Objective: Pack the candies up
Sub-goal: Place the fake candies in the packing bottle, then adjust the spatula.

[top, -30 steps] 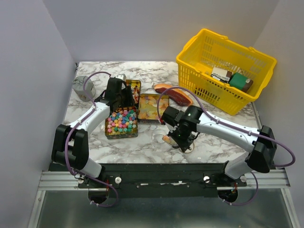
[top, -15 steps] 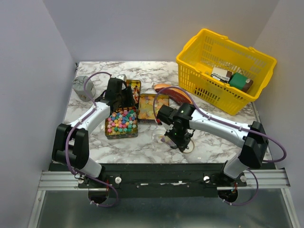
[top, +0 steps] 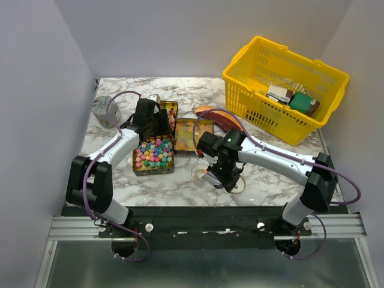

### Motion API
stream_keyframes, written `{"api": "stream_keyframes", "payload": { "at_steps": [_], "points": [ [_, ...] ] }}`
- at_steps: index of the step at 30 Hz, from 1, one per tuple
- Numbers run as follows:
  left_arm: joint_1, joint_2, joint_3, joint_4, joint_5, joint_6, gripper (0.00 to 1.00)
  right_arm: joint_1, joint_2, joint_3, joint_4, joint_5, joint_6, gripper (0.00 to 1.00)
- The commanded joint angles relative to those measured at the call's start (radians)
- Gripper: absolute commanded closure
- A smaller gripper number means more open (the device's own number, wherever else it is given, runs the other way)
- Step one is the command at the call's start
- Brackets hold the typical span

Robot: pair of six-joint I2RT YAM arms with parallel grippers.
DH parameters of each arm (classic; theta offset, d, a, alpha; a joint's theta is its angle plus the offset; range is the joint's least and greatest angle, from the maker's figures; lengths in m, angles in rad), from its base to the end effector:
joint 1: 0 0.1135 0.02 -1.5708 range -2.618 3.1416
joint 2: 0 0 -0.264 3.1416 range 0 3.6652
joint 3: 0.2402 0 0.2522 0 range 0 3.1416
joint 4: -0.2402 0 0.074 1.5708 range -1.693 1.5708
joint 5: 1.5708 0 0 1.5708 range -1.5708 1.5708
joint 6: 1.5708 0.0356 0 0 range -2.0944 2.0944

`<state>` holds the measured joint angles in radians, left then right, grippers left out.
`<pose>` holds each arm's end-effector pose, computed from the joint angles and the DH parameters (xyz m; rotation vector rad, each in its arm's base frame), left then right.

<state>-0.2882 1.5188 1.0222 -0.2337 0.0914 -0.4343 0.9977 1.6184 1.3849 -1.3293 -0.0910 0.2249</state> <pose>0.3172 -0.0974 0.2402 -0.1233 2.3411 -0.4705 0.1522 0.2417 0.2694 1.1663 -2.8652 -0.1224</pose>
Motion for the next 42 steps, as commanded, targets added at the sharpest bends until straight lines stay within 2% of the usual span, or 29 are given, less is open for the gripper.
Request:
{"api": "stream_keyframes", "payload": {
  "at_steps": [1,10,17,19,23,27,29,34,35,38,42],
  "points": [
    [-0.005,0.000,0.009,-0.006,0.019,0.006,0.31,0.005,0.003,0.026,-0.114,-0.018,0.021,0.99],
    [-0.014,-0.031,-0.002,0.005,0.016,0.012,0.21,0.005,-0.017,0.069,-0.120,0.014,0.042,0.99],
    [-0.014,-0.049,-0.007,0.036,0.090,0.023,0.19,0.007,-0.112,0.065,0.040,0.086,-0.031,0.99],
    [-0.014,-0.058,-0.014,0.054,0.146,0.028,0.18,0.016,-0.169,0.011,0.109,0.144,-0.053,0.99],
    [-0.014,-0.054,-0.019,0.091,0.235,0.029,0.18,0.025,-0.271,-0.098,0.354,0.244,-0.116,0.99],
    [-0.014,-0.057,-0.022,0.120,0.318,0.035,0.18,0.030,-0.333,-0.178,0.487,0.348,-0.174,0.99],
    [-0.016,-0.058,-0.028,0.158,0.410,0.034,0.17,0.032,-0.354,-0.216,0.557,0.393,-0.231,0.99],
    [-0.022,-0.080,-0.072,0.301,0.692,-0.020,0.17,0.032,-0.336,-0.210,0.591,0.430,-0.328,0.99],
    [-0.025,-0.088,-0.089,0.401,0.791,-0.041,0.17,0.030,-0.330,-0.202,0.590,0.421,-0.340,0.99],
    [-0.042,-0.105,-0.157,0.615,0.907,-0.164,0.17,0.032,-0.319,-0.164,0.588,0.389,-0.341,0.99],
    [-0.065,-0.083,-0.159,0.628,0.930,-0.181,0.20,0.030,-0.311,-0.118,0.590,0.347,-0.340,0.99]
  ]
}}
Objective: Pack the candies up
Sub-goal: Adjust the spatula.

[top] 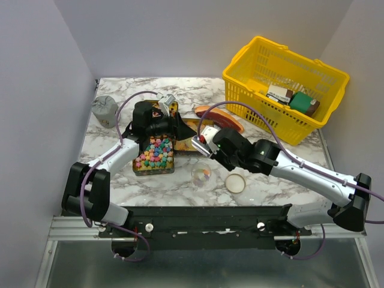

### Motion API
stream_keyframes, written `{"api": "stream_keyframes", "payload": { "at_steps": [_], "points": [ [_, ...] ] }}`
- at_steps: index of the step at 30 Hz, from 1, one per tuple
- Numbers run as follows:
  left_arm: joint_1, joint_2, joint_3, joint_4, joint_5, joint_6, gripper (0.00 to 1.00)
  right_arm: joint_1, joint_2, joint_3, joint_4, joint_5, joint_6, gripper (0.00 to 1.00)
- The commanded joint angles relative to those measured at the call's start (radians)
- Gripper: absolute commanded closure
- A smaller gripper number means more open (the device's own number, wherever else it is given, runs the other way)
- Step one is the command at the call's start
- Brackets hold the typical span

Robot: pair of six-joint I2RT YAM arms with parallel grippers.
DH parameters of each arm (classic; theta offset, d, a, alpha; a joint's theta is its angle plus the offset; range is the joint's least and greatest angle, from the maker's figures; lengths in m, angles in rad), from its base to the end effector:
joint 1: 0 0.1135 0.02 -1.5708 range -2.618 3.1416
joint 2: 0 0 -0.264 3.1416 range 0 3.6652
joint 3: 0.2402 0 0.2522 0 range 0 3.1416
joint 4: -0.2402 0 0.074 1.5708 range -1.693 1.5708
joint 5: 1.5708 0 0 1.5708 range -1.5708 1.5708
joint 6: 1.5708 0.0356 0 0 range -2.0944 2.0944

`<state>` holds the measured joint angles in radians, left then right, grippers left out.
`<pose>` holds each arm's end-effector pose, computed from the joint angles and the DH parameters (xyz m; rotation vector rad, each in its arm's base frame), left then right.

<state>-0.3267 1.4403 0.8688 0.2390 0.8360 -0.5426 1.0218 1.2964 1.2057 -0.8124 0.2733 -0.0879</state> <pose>0.2914 -0.1266 0.2613 0.4005 1.9902 -1.3605 0.1464 0.2210 0.3202 -1.1802 2.1239 0.0809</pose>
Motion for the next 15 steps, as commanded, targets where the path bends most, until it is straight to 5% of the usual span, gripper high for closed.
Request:
{"api": "stream_keyframes", "payload": {
  "at_steps": [1,15],
  "points": [
    [-0.029,0.003,-0.004,0.157,0.187,-0.074,0.21,0.006,0.015,0.074,0.074,-0.014,-0.029,0.99],
    [-0.034,-0.034,0.009,0.102,0.120,-0.034,0.20,-0.052,0.041,0.067,0.047,-0.099,-0.010,0.99]
  ]
}}
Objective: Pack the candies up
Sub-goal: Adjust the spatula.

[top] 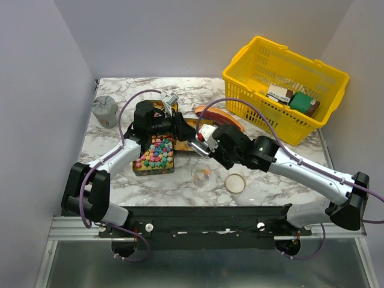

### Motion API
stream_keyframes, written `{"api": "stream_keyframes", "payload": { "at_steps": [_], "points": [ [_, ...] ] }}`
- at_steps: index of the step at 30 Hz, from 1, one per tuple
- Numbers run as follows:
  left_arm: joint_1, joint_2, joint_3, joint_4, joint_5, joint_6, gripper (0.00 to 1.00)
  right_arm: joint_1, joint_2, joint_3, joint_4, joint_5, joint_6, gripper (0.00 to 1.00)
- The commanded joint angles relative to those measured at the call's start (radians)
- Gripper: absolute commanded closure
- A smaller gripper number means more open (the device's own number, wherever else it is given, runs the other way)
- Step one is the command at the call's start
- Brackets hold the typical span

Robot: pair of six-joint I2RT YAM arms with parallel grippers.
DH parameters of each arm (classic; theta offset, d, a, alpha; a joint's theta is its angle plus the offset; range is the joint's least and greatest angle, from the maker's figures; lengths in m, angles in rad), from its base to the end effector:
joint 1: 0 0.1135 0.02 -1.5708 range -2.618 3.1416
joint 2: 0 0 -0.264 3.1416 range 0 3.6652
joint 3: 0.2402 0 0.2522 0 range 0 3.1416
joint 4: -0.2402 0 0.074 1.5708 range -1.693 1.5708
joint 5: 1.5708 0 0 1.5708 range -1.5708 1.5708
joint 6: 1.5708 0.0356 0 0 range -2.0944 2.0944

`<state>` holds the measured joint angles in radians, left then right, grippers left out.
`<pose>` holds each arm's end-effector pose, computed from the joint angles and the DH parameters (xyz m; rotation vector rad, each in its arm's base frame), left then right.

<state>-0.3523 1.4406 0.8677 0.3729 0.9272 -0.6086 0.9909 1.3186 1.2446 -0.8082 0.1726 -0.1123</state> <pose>0.2882 -0.1363 0.2740 0.4999 1.8798 -1.4787 0.1542 0.2243 0.3267 -1.2153 2.1198 0.1812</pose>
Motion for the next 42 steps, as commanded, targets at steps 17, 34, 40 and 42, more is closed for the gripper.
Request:
{"api": "stream_keyframes", "payload": {
  "at_steps": [17,34,40,42],
  "points": [
    [-0.024,0.020,0.031,-0.230,-0.037,0.151,0.42,-0.086,-0.059,0.070,0.092,-0.002,-0.021,0.99],
    [-0.040,0.115,0.148,-0.388,-0.218,0.208,0.48,-0.204,-0.018,0.147,0.115,-0.125,-0.108,0.99],
    [-0.005,0.083,0.237,-0.502,-0.409,0.202,0.23,-0.244,0.089,0.159,0.086,-0.030,-0.306,0.99],
    [0.015,0.072,0.246,-0.529,-0.497,0.187,0.19,-0.251,0.138,0.168,0.095,0.010,-0.389,0.99]
  ]
}}
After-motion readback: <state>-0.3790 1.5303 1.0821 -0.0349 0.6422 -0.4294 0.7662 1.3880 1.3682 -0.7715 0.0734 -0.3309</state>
